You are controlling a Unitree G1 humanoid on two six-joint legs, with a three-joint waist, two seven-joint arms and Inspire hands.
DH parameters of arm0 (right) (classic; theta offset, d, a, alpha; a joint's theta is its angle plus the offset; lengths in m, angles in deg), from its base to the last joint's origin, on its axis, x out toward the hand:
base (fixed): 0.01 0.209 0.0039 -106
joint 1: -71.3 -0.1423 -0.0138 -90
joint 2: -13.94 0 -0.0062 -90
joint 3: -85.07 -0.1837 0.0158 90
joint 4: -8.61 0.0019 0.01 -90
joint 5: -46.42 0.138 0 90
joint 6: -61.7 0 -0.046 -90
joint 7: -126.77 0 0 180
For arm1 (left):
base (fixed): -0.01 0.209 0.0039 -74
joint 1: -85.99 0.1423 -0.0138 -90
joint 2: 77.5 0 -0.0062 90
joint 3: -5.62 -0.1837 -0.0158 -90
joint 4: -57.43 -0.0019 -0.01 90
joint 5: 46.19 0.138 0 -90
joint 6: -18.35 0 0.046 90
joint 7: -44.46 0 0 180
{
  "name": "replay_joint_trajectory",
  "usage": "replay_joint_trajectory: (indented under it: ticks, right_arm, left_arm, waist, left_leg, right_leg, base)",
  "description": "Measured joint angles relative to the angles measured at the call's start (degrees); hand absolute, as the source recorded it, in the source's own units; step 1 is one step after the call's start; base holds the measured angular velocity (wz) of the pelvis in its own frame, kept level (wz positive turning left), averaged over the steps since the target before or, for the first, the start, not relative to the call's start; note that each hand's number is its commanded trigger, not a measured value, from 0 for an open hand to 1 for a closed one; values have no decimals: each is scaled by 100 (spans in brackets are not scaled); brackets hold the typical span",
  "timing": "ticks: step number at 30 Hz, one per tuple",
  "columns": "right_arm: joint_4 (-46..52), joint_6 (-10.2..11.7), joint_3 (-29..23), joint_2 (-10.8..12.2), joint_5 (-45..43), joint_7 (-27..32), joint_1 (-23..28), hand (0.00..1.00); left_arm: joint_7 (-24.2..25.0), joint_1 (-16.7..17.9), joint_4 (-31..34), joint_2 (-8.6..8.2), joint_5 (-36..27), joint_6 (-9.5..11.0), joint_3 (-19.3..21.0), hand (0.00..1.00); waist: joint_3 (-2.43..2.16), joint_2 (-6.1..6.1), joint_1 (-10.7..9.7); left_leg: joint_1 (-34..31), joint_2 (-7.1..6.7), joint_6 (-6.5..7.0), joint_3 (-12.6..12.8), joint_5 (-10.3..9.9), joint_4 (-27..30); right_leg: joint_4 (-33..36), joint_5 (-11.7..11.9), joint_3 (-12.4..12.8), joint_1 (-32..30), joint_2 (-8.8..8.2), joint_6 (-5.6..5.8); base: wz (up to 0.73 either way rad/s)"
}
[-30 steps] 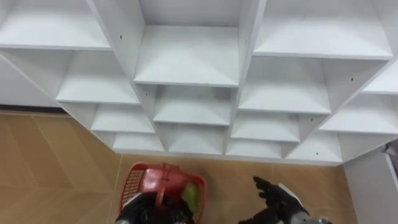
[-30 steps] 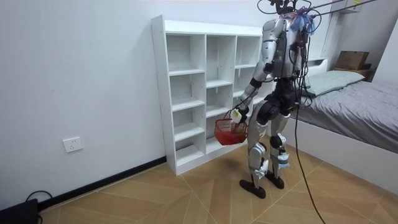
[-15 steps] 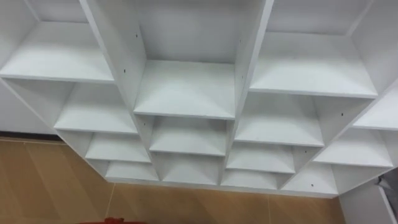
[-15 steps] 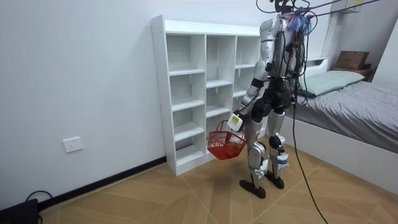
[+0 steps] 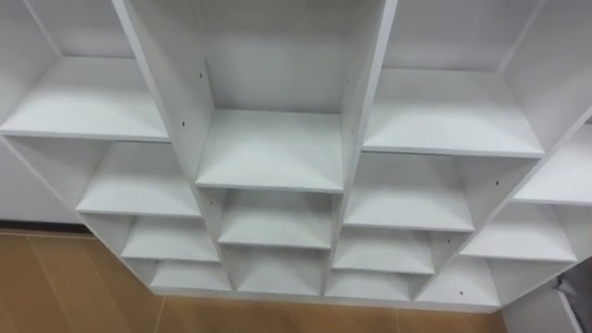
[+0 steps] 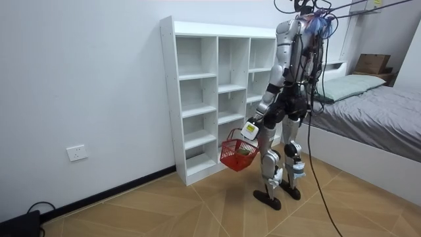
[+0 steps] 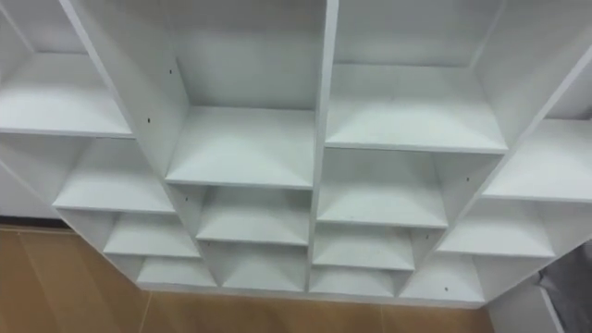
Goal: Collect fruits from the closet
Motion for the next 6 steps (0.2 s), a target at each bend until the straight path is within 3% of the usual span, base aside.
replay_joint_trajectory:
  ticks: [6]
  right_arm:
    - [-35, -119, -69, 1, 138, -50, -35, 0]
  left_arm:
    - [-8, 78, -13, 1, 20, -222, -14, 100]
  waist:
    - [-2, 30, -4]
  left_leg:
    - [15, 1, 3, -7, -13, 12]
  right_leg:
    - [-7, -5, 5, 34, 1, 5]
  base:
    - [0]
